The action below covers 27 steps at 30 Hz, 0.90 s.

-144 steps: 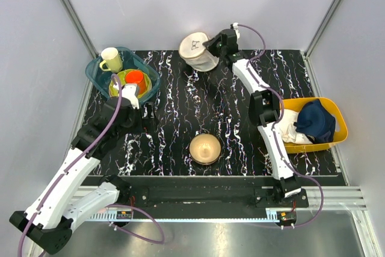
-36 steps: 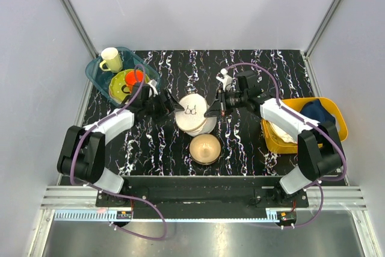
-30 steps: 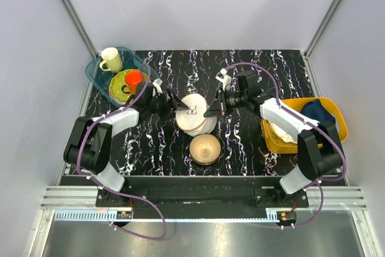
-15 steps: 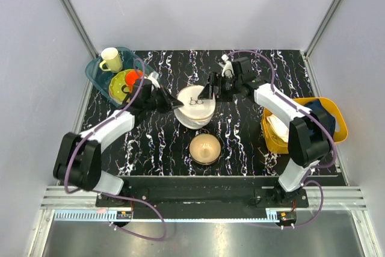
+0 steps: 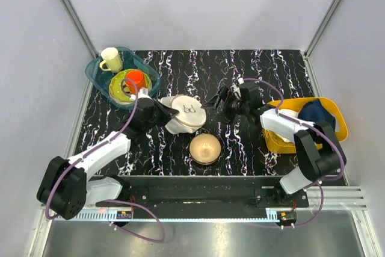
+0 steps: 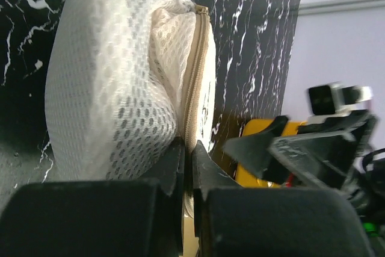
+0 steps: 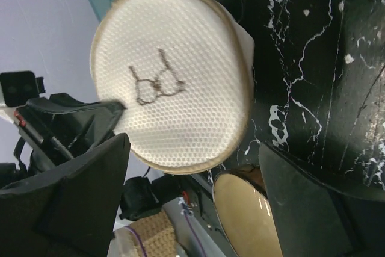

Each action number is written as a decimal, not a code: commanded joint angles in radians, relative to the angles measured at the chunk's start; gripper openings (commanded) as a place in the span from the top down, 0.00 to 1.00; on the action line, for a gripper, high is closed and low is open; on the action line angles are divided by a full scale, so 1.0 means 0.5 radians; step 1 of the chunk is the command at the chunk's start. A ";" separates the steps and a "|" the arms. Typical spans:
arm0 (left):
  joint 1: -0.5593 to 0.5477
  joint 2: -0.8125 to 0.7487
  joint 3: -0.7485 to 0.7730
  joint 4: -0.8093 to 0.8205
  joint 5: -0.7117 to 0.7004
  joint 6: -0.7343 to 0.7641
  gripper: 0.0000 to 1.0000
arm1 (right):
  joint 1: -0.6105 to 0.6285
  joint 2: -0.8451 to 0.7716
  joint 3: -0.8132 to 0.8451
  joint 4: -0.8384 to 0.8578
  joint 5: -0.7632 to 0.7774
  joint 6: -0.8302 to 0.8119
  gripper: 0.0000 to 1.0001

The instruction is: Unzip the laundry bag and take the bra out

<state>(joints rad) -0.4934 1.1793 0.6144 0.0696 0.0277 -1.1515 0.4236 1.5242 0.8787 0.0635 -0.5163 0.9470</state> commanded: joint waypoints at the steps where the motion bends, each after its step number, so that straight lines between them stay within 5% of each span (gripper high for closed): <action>1: 0.002 -0.079 0.026 0.165 -0.212 -0.078 1.00 | 0.012 0.151 -0.116 0.606 -0.240 0.456 0.04; 7: 0.002 -0.168 0.044 0.122 -0.285 -0.059 1.00 | 0.030 0.259 -0.119 0.756 -0.283 0.524 0.10; 11: -0.001 -0.187 0.038 0.128 -0.279 -0.065 1.00 | 0.055 0.326 -0.036 0.842 -0.314 0.527 0.25; 12: -0.010 -0.190 0.029 0.128 -0.273 -0.072 1.00 | 0.055 0.354 -0.024 0.861 -0.320 0.548 0.43; 14: -0.013 -0.220 0.014 0.125 -0.267 -0.066 1.00 | 0.067 0.388 0.034 0.980 -0.378 0.582 0.57; 18: -0.019 -0.303 -0.008 0.070 -0.239 0.020 1.00 | 0.067 0.483 0.245 0.959 -0.415 0.496 1.00; 27: -0.050 -0.640 -0.124 -0.133 -0.230 0.091 0.97 | 0.064 0.615 0.877 0.266 -0.324 -0.123 1.00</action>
<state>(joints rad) -0.5056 0.9333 0.5827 -0.0071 -0.0830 -1.1240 0.4480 1.8091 1.1637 0.3546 -0.6979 1.0733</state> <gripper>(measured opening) 0.064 0.007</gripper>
